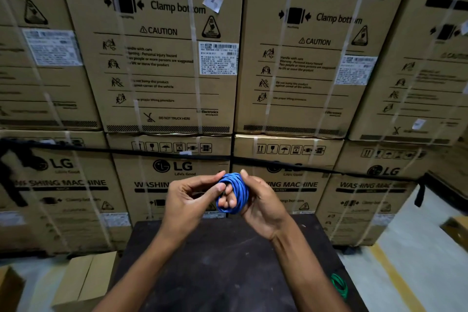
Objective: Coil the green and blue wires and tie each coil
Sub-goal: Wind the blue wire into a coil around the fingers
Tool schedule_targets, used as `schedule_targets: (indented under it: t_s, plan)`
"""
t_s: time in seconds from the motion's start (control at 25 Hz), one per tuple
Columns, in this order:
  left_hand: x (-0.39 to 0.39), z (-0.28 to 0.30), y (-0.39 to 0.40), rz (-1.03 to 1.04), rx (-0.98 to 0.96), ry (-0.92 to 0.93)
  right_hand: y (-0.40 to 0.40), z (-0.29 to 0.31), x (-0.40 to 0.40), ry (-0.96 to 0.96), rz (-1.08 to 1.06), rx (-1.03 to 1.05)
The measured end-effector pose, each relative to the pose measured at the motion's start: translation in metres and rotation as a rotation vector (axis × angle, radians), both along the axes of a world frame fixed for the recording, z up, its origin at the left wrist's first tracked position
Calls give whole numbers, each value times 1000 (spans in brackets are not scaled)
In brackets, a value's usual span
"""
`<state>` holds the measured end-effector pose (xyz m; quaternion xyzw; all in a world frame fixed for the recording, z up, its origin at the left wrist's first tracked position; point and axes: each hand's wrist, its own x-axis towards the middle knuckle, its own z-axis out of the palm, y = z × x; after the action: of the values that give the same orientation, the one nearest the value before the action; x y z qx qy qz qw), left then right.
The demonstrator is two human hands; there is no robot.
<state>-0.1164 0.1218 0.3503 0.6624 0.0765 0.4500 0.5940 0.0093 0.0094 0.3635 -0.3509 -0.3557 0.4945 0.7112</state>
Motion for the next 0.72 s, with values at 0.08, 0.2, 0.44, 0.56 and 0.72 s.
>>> schedule_targets:
  t_s: [0.08, 0.2, 0.44, 0.56, 0.72]
  plan:
    - [-4, 1, 2, 6, 9, -1, 4, 0, -12, 69, -108, -45]
    - [-11, 2, 6, 40, 42, 2, 9, -5, -24, 103, -376, -44]
    - [-21, -6, 8, 228, 198, 85, 0, -13, -37, -549, -696, -106]
    - [-23, -12, 0, 275, 267, 91, 0, -20, -42, -551, -761, -45]
    - [-26, -20, 3, 327, 478, 80, -5, -27, -45, -586, -787, 3]
